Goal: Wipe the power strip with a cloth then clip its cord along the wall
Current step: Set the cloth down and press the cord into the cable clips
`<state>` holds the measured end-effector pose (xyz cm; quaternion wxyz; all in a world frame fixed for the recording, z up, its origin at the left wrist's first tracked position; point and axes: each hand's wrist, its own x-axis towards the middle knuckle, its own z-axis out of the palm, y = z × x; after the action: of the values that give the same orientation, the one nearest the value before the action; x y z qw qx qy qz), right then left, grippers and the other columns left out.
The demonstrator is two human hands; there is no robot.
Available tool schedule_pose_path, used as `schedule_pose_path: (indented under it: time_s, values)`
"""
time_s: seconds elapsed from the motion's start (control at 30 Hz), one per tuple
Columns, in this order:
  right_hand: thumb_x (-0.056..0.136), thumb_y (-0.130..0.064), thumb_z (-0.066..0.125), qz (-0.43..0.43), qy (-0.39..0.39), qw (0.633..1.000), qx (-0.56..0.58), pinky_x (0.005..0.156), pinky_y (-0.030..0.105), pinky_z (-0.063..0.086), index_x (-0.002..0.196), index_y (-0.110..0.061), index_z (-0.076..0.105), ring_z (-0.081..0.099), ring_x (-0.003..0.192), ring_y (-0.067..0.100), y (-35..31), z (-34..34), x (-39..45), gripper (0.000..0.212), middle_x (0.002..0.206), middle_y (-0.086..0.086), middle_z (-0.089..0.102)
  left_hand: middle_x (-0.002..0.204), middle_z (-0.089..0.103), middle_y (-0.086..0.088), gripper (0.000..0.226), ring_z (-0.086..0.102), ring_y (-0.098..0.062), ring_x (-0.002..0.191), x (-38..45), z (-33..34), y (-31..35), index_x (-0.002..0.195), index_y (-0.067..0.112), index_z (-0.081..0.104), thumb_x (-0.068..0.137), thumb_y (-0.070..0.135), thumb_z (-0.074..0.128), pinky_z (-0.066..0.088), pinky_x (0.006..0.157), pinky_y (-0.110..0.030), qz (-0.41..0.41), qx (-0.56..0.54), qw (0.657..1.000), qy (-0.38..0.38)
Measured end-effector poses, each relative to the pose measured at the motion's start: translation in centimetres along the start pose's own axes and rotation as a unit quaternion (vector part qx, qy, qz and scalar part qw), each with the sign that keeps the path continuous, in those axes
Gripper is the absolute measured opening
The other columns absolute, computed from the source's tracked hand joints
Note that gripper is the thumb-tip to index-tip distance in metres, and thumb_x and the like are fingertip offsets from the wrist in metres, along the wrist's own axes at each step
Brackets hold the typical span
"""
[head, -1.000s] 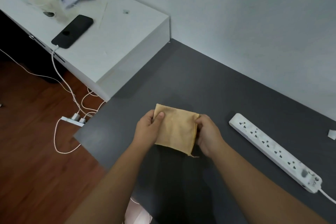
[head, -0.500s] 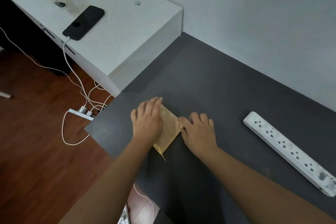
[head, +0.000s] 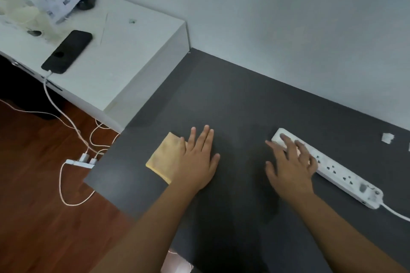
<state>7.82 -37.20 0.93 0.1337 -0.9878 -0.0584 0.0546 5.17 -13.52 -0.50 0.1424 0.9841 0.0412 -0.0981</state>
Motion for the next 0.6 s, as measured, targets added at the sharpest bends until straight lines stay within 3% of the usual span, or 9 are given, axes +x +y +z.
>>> schedule_pose_path:
  time_s: [0.13,0.23,0.4,0.5,0.6]
  values:
    - [0.082,-0.025,0.059,0.160,0.033,0.987,0.000,0.109,0.058,0.013,0.133,-0.034,0.041,0.013,0.139,0.032,8.4,-2.5,-1.1,0.054,0.153,0.004,0.027,0.162,0.010,0.006,0.065,-0.006,-0.024,0.150,3.1,-0.3,6.7,0.152,0.024,0.014,0.095,0.039,0.040,-0.002,0.119,-0.050,0.133,0.013,0.991,-0.023]
    - [0.082,-0.032,0.059,0.259,0.012,0.966,0.006,0.110,0.055,0.014,0.137,-0.034,0.035,0.014,0.139,0.031,13.7,-4.0,-2.7,0.060,0.152,0.003,0.029,0.161,0.014,0.005,0.064,-0.002,-0.024,0.150,5.7,0.2,10.8,0.151,0.024,0.018,0.094,0.037,0.044,-0.001,0.119,-0.048,0.215,0.046,0.974,-0.051]
    - [0.081,-0.048,0.061,0.307,-0.079,0.948,0.035,0.108,0.051,0.021,0.138,-0.037,0.037,0.028,0.134,0.034,19.7,-5.2,-5.6,0.063,0.145,0.003,0.041,0.162,0.013,0.005,0.073,0.002,-0.024,0.150,9.7,0.9,15.1,0.151,0.026,0.018,0.090,0.042,0.053,0.002,0.120,-0.048,0.272,0.111,0.950,-0.102]
    - [0.080,-0.045,0.063,0.320,-0.094,0.941,0.049,0.099,0.048,0.034,0.125,-0.041,0.052,0.046,0.121,0.030,22.7,-5.3,-7.3,0.046,0.130,-0.003,0.057,0.160,0.018,0.008,0.077,0.009,-0.024,0.149,11.4,1.4,15.9,0.150,0.031,0.019,0.087,0.042,0.061,0.006,0.120,-0.048,0.283,0.122,0.940,-0.150]
    - [0.084,-0.042,0.060,0.338,-0.072,0.938,0.034,0.094,0.043,0.032,0.103,-0.044,0.065,0.054,0.111,0.025,24.4,-5.2,-8.4,0.020,0.110,-0.008,0.066,0.151,0.035,0.008,0.067,0.034,-0.025,0.139,12.6,1.7,15.8,0.145,0.035,0.032,0.086,0.033,0.064,0.025,0.117,-0.042,0.306,0.091,0.937,-0.143]
